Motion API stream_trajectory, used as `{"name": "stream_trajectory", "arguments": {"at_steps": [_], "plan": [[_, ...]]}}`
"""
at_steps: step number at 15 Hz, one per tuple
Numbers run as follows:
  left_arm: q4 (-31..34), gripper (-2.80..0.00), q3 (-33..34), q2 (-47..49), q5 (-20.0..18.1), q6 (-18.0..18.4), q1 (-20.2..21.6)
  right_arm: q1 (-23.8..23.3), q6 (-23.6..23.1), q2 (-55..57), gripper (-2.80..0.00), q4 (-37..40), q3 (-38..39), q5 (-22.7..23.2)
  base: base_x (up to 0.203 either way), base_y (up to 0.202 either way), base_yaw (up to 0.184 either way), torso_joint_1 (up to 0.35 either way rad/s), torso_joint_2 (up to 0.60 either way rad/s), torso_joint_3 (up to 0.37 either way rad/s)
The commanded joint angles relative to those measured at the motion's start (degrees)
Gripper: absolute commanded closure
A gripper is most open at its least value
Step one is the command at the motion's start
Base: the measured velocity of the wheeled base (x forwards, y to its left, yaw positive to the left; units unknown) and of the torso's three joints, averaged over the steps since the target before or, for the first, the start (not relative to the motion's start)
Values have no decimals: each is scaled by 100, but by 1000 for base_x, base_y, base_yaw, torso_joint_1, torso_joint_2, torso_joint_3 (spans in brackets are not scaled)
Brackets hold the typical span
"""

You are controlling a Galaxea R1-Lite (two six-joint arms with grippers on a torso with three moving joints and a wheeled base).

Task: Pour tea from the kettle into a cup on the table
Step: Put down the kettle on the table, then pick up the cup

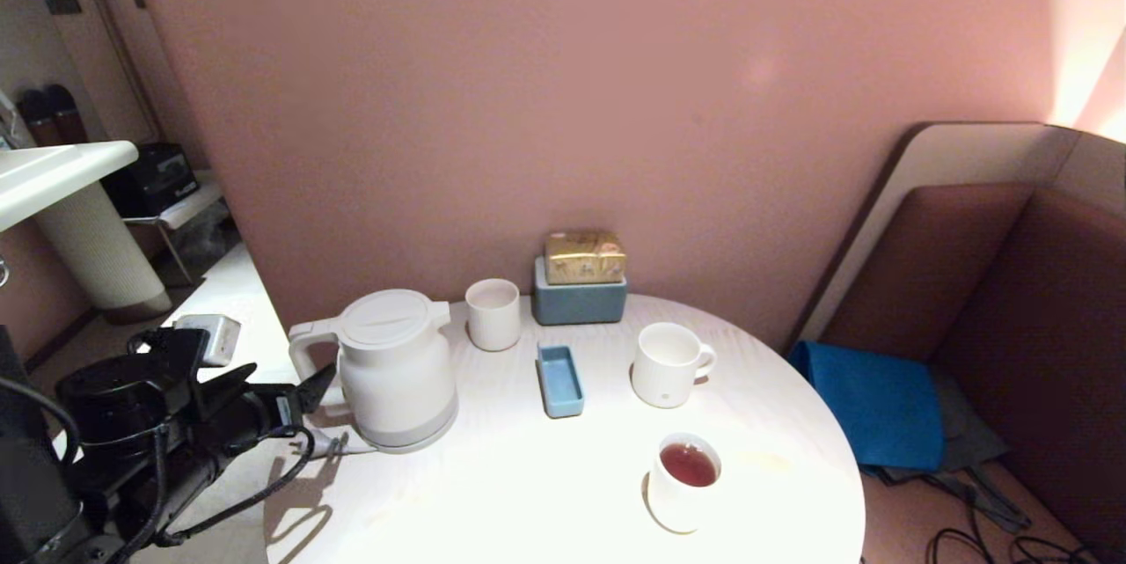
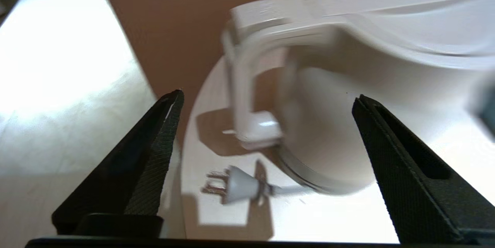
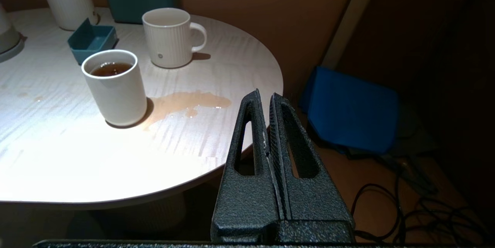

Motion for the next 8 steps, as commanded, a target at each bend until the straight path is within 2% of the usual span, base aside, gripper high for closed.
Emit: {"name": "stream_trajectory", "arguments": {"at_steps": [1,5,8], "plan": [[-274,-280,331,-587,-36,-2,4,1,-4,7,0,-1,0,1,0,0,0,0,0,0],[-274,-280,1096,-1425,-77,6,5,1,-4,7,0,-1,0,1,0,0,0,0,0,0],[-248,-280,1176,-1950,-81,-21,9,1,-4,7,0,-1,0,1,0,0,0,0,0,0]]}}
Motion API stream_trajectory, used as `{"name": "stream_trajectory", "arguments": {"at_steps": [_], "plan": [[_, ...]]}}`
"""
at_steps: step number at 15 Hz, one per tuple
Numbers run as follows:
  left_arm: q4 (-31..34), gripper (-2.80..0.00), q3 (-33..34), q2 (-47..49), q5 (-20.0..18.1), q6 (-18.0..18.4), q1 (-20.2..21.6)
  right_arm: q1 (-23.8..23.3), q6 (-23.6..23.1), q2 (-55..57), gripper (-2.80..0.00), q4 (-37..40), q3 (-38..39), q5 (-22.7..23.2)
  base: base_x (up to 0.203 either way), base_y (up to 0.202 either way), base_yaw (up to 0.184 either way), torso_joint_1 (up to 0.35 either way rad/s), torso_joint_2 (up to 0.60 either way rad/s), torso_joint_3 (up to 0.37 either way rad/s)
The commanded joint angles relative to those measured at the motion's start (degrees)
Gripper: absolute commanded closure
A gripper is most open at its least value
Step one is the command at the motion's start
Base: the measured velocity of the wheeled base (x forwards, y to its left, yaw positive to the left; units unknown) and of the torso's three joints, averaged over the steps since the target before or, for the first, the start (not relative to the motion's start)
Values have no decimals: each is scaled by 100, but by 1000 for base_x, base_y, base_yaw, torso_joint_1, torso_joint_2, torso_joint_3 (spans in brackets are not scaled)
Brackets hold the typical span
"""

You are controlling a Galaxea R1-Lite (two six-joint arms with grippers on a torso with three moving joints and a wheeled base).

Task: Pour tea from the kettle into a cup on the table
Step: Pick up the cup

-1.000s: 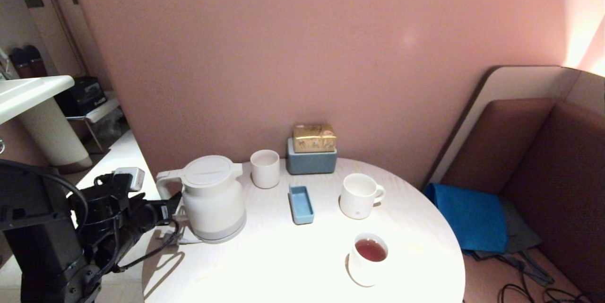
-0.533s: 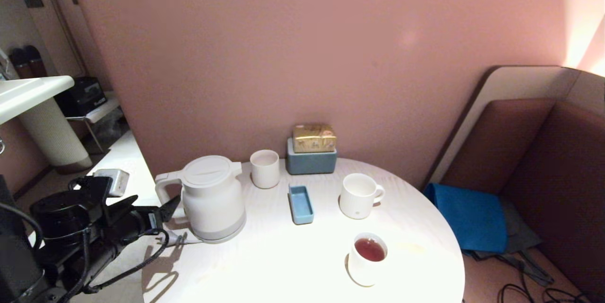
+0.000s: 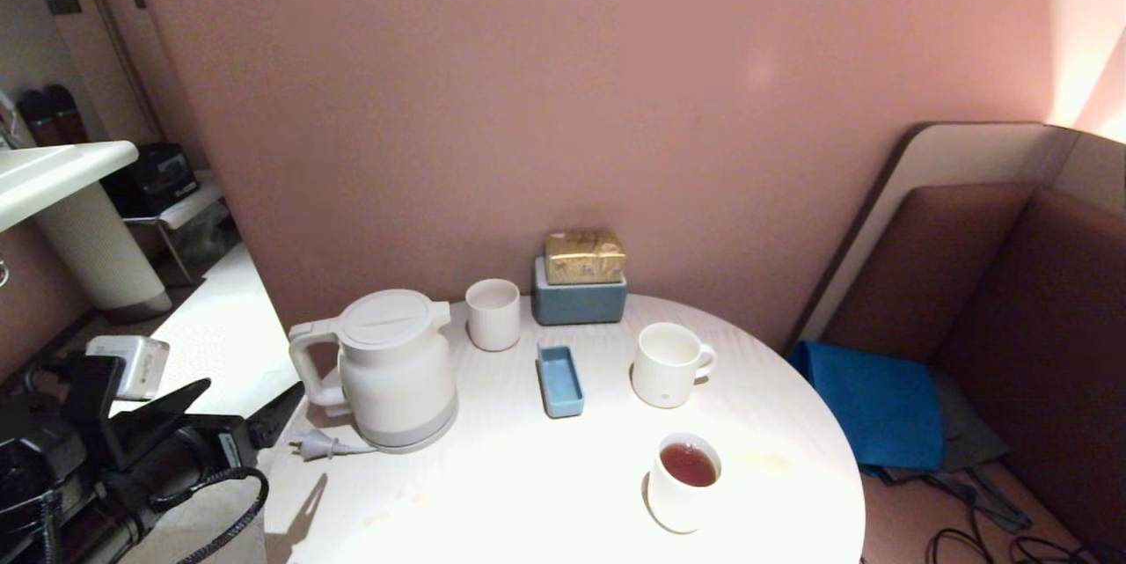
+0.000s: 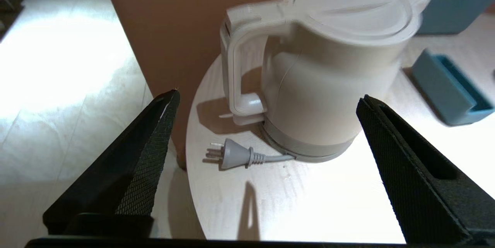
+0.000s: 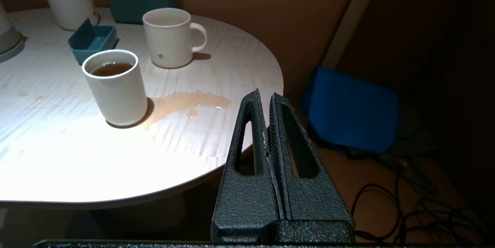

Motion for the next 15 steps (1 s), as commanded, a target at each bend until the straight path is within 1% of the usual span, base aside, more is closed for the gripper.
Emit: {"name": "stream_trajectory", "arguments": {"at_steps": [1,3,6,7,8,11,12,13,14,15], "plan": [[-96,-280,64,-745,-3,-9,-2,1,-3,7,0,-1,0,3,0,0,0,0,0,0],[656,-280,31,-1556,-11,-2,-13,2,-3,7,0,-1,0,3,0,0,0,0,0,0],[2276,-280,-278,-2907,-28,-12,-26,1,-3,7,0,-1,0,3,0,0,0,0,0,0],[2760,-280,-369,-3400,-86,-14,-35,1,-3,7,0,-1,0,3,0,0,0,0,0,0],[3379,-280,-485,-3966,-212,-19,-41,1,-3,7,0,-1,0,3,0,0,0,0,0,0],[5762,-280,-1049,-5487,-533,-30,-51,1,-3,7,0,-1,0,3,0,0,0,0,0,0],[6215,-280,-1204,-5827,-585,-25,-53,1,-3,7,0,-1,0,3,0,0,0,0,0,0],[6463,-280,-1262,-6117,-599,0,-51,1,-3,7,0,-1,0,3,0,0,0,0,0,0],[6580,-280,-1245,-6386,-553,56,-50,1,-3,7,0,-1,0,3,0,0,0,0,0,0],[6685,-280,-1183,-6671,-363,232,-45,1,-3,7,0,-1,0,3,0,0,0,0,0,0]]}}
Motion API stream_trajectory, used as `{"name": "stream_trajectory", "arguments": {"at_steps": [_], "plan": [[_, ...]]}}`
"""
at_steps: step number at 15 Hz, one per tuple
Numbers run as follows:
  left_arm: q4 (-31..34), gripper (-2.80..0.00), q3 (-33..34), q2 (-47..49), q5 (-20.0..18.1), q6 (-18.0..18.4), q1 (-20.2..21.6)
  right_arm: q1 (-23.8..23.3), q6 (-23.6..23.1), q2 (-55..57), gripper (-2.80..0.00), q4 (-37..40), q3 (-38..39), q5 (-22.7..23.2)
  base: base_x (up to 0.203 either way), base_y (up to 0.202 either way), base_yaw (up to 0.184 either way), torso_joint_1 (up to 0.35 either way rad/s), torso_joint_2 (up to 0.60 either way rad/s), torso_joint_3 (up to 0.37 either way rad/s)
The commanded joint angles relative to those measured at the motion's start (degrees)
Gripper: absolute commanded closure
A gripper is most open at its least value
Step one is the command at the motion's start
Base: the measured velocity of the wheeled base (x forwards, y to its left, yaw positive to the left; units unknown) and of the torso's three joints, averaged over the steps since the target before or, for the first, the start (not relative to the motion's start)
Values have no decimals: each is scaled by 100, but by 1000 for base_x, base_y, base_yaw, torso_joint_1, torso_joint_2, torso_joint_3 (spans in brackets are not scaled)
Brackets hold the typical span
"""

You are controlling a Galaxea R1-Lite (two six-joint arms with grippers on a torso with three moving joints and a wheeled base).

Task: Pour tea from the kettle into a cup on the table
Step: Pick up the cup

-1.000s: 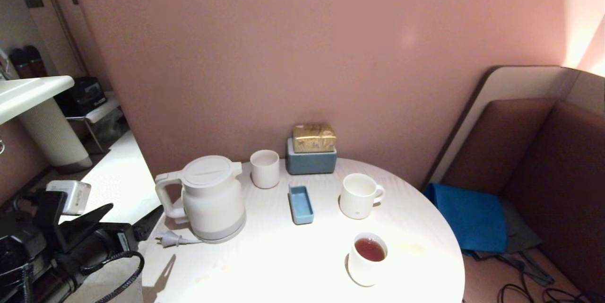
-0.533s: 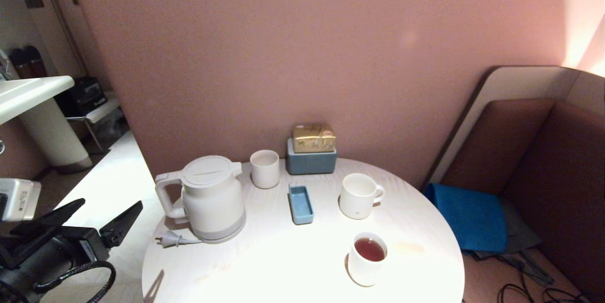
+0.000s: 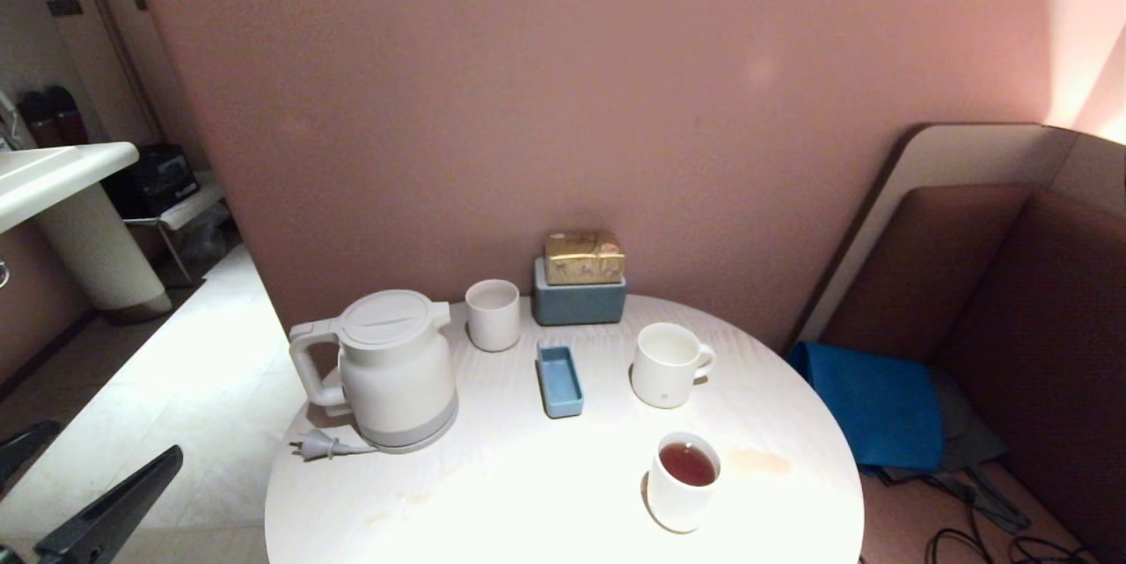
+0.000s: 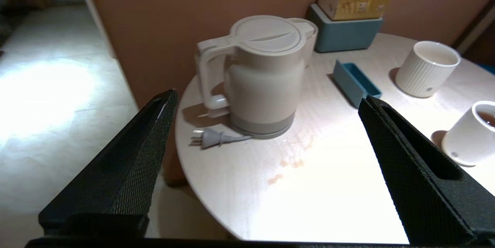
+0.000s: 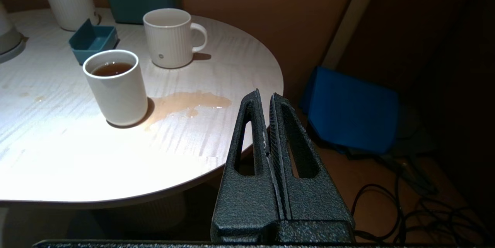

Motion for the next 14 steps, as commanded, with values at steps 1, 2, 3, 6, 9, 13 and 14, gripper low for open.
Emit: {"name": "stream_trajectory", "arguments": {"at_steps": [1,2,3,6,9,13,14], "plan": [[358,-280,53,-1078,484,332,8,1,-5,7,0,-1,0,3,0,0,0,0,0,0],[663,-280,36,-1352,708,462,6,1,-5,7,0,-1,0,3,0,0,0,0,0,0],[1066,-280,-30,-1623,812,528,8,1,-5,7,0,-1,0,3,0,0,0,0,0,0],[2194,-280,-303,-2455,920,582,16,1,-5,7,0,-1,0,3,0,0,0,0,0,0],[2700,-280,-335,-3074,942,606,37,1,-5,7,0,-1,0,3,0,0,0,0,0,0],[2702,-280,170,-3734,888,1102,48,1,-5,7,0,-1,0,3,0,0,0,0,0,0],[2665,-280,252,-3740,880,1149,48,1,-5,7,0,-1,0,3,0,0,0,0,0,0]]}}
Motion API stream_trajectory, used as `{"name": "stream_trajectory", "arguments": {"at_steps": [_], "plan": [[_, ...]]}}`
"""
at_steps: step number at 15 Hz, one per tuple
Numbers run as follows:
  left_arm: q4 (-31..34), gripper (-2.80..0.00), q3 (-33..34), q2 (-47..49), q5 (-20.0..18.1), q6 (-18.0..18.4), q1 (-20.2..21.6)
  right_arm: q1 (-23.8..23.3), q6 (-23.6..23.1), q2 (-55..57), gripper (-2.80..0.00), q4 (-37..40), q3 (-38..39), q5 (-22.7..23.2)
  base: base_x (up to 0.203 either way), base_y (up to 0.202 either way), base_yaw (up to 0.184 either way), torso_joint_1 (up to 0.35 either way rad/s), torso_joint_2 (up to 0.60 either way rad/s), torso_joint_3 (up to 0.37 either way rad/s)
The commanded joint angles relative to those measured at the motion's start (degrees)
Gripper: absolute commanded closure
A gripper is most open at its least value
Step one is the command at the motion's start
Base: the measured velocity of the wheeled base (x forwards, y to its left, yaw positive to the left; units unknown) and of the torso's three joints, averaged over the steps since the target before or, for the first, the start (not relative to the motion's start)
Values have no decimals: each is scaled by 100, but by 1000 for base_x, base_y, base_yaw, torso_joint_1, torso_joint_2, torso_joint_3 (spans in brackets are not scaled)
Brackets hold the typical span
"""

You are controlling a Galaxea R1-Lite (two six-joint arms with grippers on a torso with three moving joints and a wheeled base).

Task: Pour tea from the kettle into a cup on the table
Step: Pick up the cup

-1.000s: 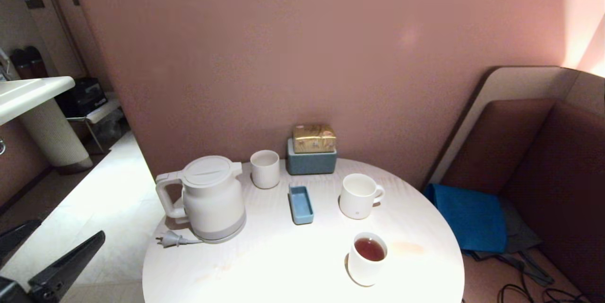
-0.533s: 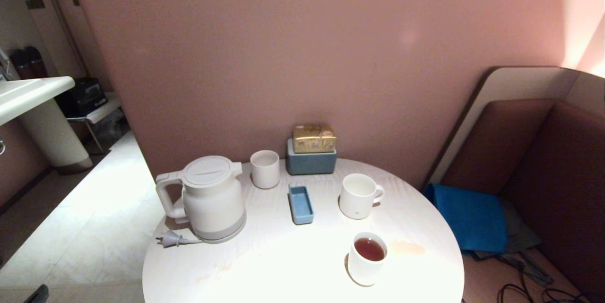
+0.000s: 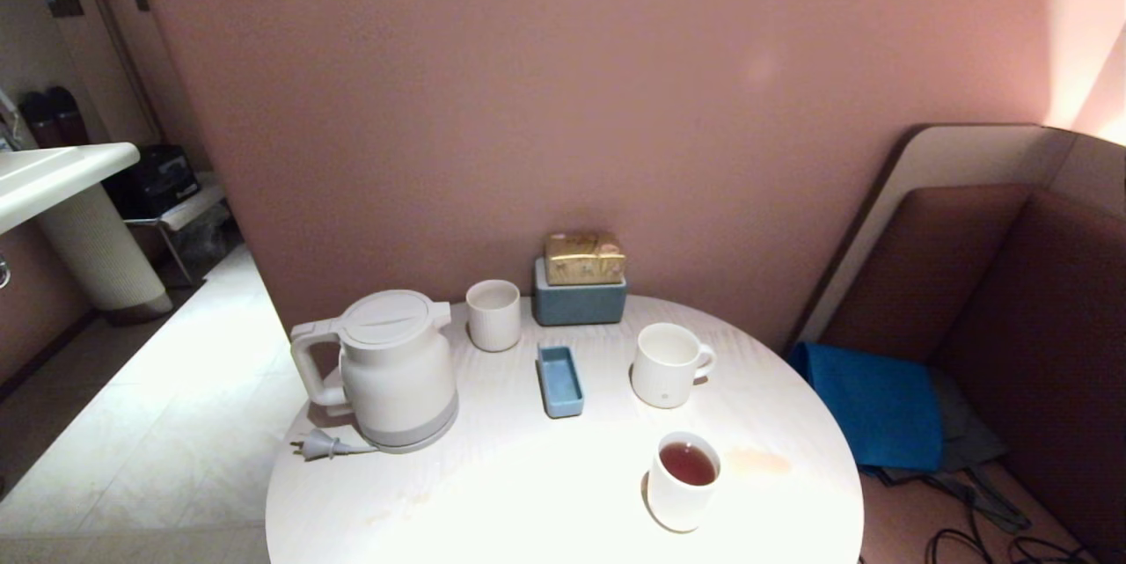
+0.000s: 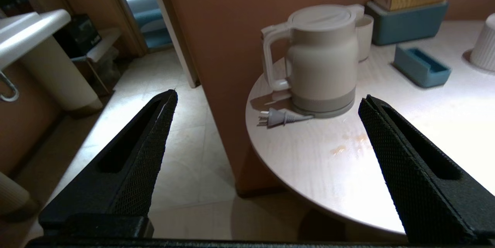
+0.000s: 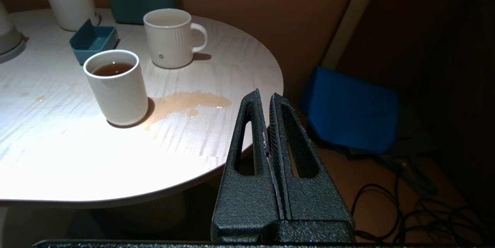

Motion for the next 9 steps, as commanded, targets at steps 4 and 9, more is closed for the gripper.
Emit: {"name": "stream_trajectory", "arguments": {"at_steps": [4,9], "plan": [[-94,-280,562,-246,-3,-32,0,1,-3,7,0,-1,0,3,0,0,0,0,0,0],[-838,-280,1176,-238,-98,-388,0,1,-3,7,0,-1,0,3,0,0,0,0,0,0]]}}
